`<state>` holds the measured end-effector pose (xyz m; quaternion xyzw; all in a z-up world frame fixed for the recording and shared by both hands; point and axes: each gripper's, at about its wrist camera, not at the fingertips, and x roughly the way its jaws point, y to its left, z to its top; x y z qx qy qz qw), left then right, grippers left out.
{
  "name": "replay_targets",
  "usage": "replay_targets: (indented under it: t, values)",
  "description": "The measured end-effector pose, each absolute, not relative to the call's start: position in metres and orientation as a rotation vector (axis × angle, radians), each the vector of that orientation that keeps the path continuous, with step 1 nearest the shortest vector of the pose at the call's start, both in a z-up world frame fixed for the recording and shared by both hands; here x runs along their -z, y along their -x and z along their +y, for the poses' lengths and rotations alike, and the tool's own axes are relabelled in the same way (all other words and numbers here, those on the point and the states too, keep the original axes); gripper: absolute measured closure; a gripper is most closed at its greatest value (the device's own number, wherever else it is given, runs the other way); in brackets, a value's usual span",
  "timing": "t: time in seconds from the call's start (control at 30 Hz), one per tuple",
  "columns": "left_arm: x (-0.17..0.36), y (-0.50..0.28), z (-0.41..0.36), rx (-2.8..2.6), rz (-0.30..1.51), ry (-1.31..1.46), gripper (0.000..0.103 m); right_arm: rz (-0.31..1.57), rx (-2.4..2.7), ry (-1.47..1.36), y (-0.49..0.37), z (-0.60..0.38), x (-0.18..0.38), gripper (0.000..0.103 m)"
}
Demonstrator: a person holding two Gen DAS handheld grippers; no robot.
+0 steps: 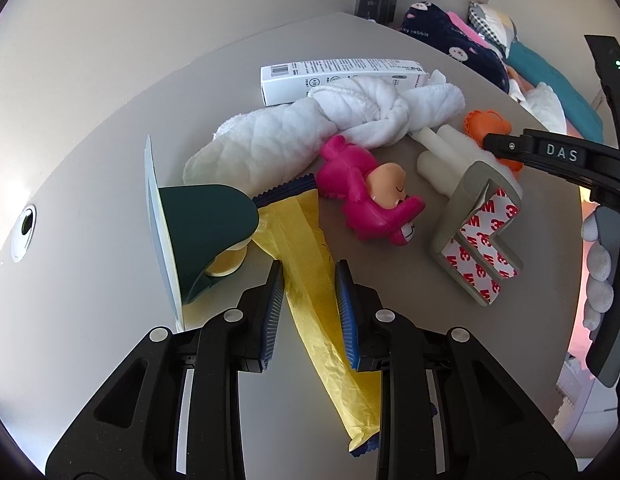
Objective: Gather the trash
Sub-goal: 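Grasp the yellow wrapper with the left tool while the right tool grasps the orange toy, then carry the yellow wrapper and orange toy over the black bin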
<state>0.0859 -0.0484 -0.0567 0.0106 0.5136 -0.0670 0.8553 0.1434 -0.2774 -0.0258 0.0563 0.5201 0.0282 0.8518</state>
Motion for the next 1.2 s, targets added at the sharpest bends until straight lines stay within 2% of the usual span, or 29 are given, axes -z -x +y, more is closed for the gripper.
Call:
replay_targets:
  t: [0.13, 0.53, 0.73, 1.2]
  values:
    - [0.056, -0.084, -0.046, 0.145, 1.079, -0.015, 0.077, 1.113, -0.031, -0.066, -0.148, -0.269, 0.031, 0.062]
    - [0.054, -0.075, -0.041, 0.173, 1.086, 0.03, 0.08, 1.097, -0.041, -0.08, -0.127, -0.277, 0.019, 0.063]
    - [0.048, -0.065, -0.048, 0.228, 1.082, 0.066, 0.089, 1.074, -0.05, -0.107, -0.103, -0.288, 0.004, 0.063]
    - [0.013, -0.027, -0.068, 0.256, 0.983, 0.04, 0.09, 1.019, -0.065, -0.139, -0.042, -0.312, -0.027, 0.063]
